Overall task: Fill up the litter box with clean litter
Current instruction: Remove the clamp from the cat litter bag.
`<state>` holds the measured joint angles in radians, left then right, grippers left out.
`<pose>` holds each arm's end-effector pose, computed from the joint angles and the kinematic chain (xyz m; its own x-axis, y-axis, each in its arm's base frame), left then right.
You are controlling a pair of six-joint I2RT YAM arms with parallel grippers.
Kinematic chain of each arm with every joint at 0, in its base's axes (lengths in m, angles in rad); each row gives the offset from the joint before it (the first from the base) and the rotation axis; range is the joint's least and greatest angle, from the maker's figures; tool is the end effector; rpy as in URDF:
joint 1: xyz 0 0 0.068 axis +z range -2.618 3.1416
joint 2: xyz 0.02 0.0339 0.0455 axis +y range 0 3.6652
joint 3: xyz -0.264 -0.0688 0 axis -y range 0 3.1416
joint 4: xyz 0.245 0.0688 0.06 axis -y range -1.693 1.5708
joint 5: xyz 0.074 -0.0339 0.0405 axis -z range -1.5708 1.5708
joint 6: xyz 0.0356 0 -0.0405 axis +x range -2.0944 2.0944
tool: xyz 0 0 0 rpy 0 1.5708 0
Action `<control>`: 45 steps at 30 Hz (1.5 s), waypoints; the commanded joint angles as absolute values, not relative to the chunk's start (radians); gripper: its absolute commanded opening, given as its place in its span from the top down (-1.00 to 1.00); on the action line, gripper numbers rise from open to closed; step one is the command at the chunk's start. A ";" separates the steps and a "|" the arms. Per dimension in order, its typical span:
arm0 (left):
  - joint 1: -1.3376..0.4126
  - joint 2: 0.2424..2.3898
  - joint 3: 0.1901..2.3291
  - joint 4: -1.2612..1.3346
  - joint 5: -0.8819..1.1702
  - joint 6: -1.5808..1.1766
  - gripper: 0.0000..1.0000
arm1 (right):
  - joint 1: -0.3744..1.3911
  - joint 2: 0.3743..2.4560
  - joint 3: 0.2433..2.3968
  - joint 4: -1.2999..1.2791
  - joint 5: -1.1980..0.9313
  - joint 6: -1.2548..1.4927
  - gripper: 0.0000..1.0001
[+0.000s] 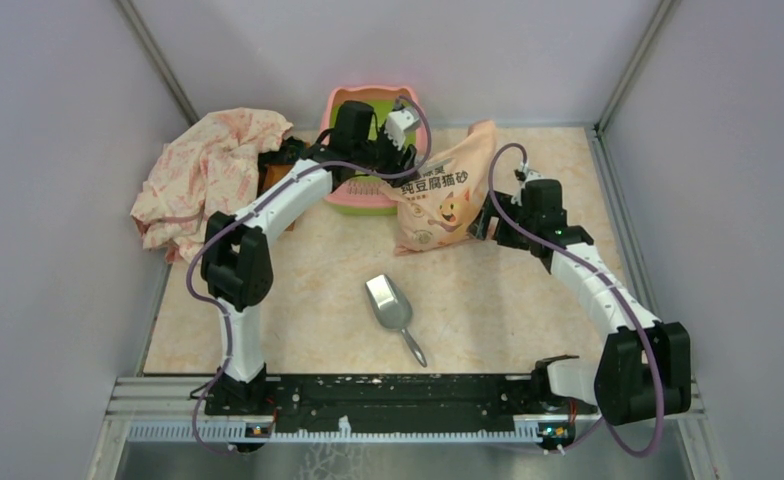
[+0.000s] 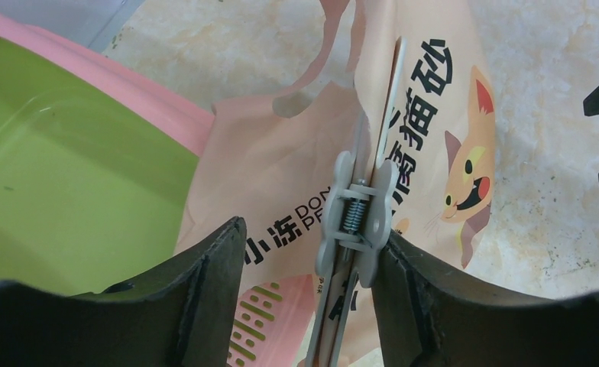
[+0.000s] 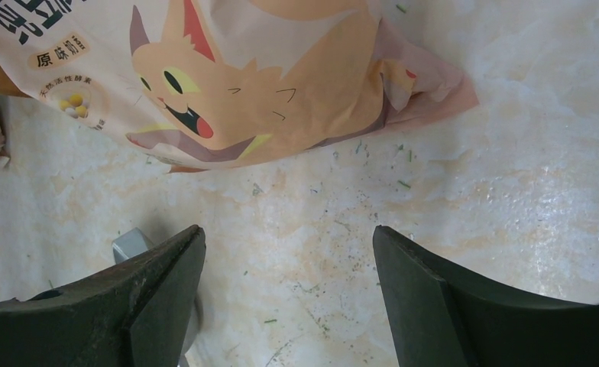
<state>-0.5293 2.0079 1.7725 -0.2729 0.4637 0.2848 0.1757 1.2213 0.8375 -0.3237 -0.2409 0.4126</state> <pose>0.4032 -0.2543 0.3024 -0.1815 0.3973 -0.8995 0.8751 0.4825 0.0365 0.2562 0.0541 0.2549 -0.7259 0.2666 -0.6340 -0.0624 0.8925 0.4468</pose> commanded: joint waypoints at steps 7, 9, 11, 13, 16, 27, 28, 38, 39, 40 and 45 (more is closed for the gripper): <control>-0.522 1.950 1.816 -0.264 0.557 0.248 -0.28 | 0.179 1.223 0.829 -0.271 -0.263 0.421 -0.60; -0.522 1.947 1.819 -0.260 0.567 0.242 -0.27 | 0.179 1.225 0.828 -0.269 -0.264 0.420 -0.59; -0.522 1.943 1.823 -0.260 0.574 0.237 -0.25 | 0.179 1.227 0.827 -0.268 -0.265 0.420 -0.59; -0.523 1.941 1.827 -0.260 0.578 0.236 -0.21 | 0.179 1.228 0.826 -0.267 -0.265 0.420 -0.59; -0.521 1.945 1.834 -0.266 0.583 0.237 0.00 | 0.179 1.233 0.827 -0.265 -0.268 0.419 -0.58; -0.519 1.958 1.852 -0.304 0.618 0.237 0.35 | 0.179 1.241 0.827 -0.265 -0.273 0.412 -0.56; -0.519 1.959 1.852 -0.305 0.618 0.239 0.36 | 0.179 1.243 0.827 -0.265 -0.273 0.410 -0.56; -0.519 1.965 1.842 -0.319 0.614 0.239 -0.34 | 0.179 1.259 0.821 -0.255 -0.282 0.407 -0.56; -0.519 1.964 1.842 -0.319 0.614 0.239 -0.34 | 0.179 1.260 0.819 -0.254 -0.283 0.407 -0.56; -0.519 1.966 1.841 -0.318 0.616 0.241 -0.34 | 0.180 1.262 0.819 -0.253 -0.285 0.407 -0.56; -0.518 1.976 1.850 -0.320 0.622 0.244 -0.09 | 0.179 1.268 0.815 -0.248 -0.285 0.407 -0.56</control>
<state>-0.5209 1.9800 1.8194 -0.3122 0.5957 0.2329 0.1757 1.2621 0.8242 -0.2981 -0.2722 0.4149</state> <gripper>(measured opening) 0.583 0.781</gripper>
